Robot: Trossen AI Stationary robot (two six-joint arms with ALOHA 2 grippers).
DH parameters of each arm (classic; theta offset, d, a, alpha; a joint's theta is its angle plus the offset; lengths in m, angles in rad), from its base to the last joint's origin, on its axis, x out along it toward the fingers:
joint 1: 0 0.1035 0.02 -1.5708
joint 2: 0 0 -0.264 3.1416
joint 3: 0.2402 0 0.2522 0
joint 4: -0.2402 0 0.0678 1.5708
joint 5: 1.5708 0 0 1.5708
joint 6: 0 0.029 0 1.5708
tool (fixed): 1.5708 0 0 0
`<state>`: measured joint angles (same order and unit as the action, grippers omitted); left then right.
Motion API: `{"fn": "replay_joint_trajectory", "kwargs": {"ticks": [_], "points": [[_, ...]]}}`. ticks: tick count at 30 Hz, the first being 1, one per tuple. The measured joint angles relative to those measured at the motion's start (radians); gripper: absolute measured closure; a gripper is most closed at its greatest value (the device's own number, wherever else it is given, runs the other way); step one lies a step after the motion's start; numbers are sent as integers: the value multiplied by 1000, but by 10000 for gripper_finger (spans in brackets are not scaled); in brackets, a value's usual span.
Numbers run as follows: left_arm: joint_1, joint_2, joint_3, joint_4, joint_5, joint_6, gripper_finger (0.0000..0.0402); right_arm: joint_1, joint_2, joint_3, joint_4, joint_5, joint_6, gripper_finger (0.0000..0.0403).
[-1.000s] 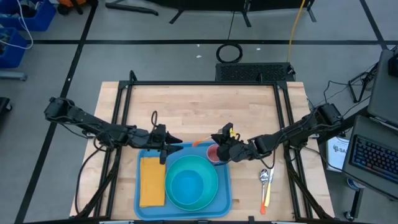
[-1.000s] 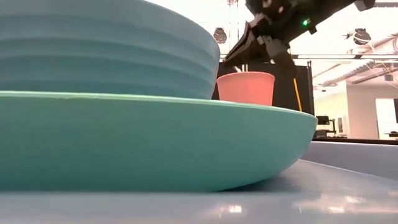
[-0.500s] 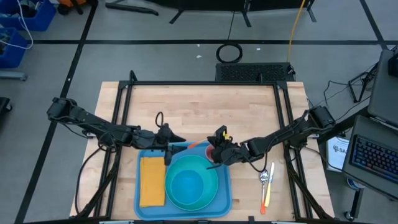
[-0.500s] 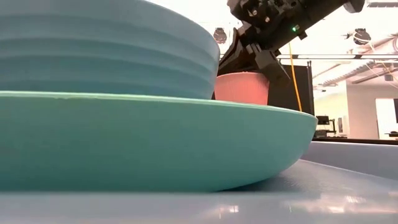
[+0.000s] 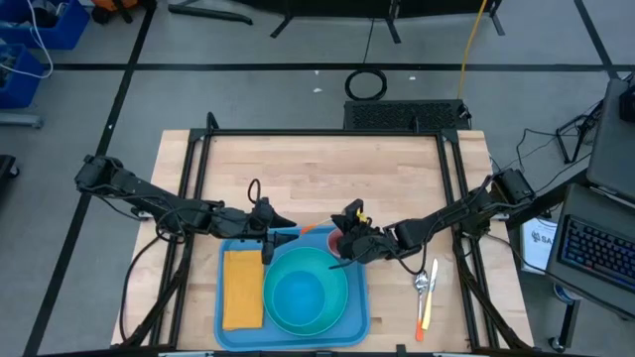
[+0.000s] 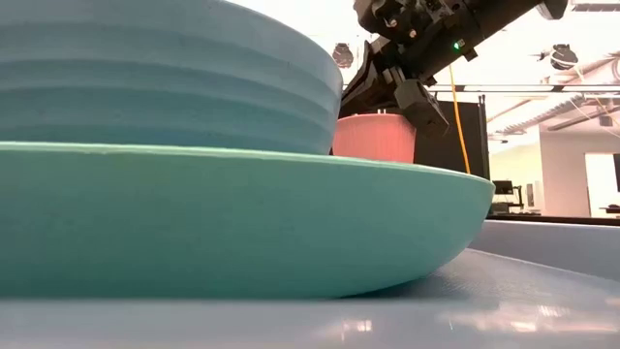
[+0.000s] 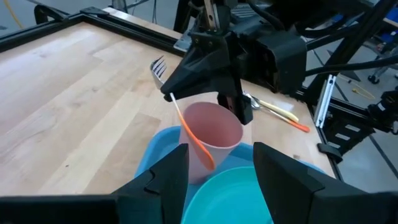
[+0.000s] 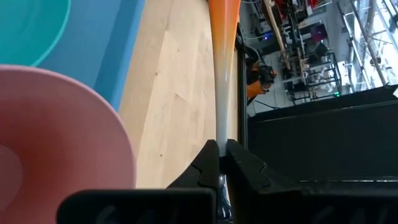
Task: Set up tray
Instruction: Put the orange fork on the yellow table napkin
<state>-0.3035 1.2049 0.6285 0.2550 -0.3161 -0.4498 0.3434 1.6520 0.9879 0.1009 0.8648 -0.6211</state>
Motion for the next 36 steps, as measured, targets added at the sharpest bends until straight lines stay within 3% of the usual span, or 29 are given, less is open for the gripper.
{"fn": "replay_joint_trajectory", "kwargs": {"ticks": [6, 21, 36], "points": [[0, 0, 0, 0, -5, 4, 217, 10, 0, 0, 30, 55, -50, 402], [-1, 0, 0, 3, 20, 18, 218, 32, 0, 17, 60, 51, -100, 402], [2, 74, 2, 77, 27, 20, 218, 32, 0, 18, 57, 37, -115, 402]]}}
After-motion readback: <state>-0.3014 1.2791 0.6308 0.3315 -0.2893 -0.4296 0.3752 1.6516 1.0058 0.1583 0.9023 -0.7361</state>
